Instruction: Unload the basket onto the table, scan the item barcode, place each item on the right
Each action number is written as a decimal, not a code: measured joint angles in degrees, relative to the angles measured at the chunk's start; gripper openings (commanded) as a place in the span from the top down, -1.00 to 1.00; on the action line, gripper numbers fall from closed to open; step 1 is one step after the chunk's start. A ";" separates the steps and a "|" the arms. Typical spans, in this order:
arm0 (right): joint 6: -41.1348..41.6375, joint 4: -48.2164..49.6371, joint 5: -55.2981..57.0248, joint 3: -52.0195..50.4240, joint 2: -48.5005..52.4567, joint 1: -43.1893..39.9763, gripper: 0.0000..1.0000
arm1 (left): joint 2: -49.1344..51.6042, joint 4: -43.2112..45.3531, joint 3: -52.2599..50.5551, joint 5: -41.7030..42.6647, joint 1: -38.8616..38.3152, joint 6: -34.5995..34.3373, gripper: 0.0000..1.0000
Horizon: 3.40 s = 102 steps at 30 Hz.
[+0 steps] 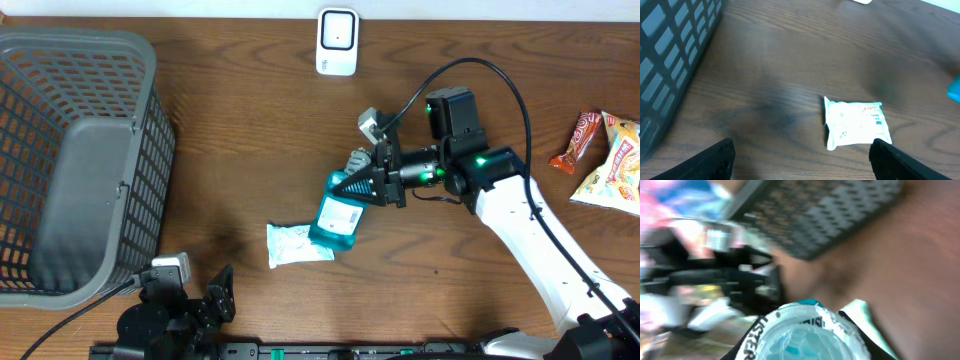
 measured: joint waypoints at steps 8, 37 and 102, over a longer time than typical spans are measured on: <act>-1.64 4.20 31.67 0.00 0.02 4.46 0.76 | 0.00 0.00 0.00 0.00 0.00 0.00 -0.72; -17.68 19.02 97.88 42.47 42.69 9.66 0.58 | 0.02 -0.02 0.00 0.00 0.00 0.00 -0.72; -3.13 -16.48 103.65 62.47 59.39 -37.88 -0.98 | 0.02 0.02 0.00 0.00 0.00 0.00 -0.72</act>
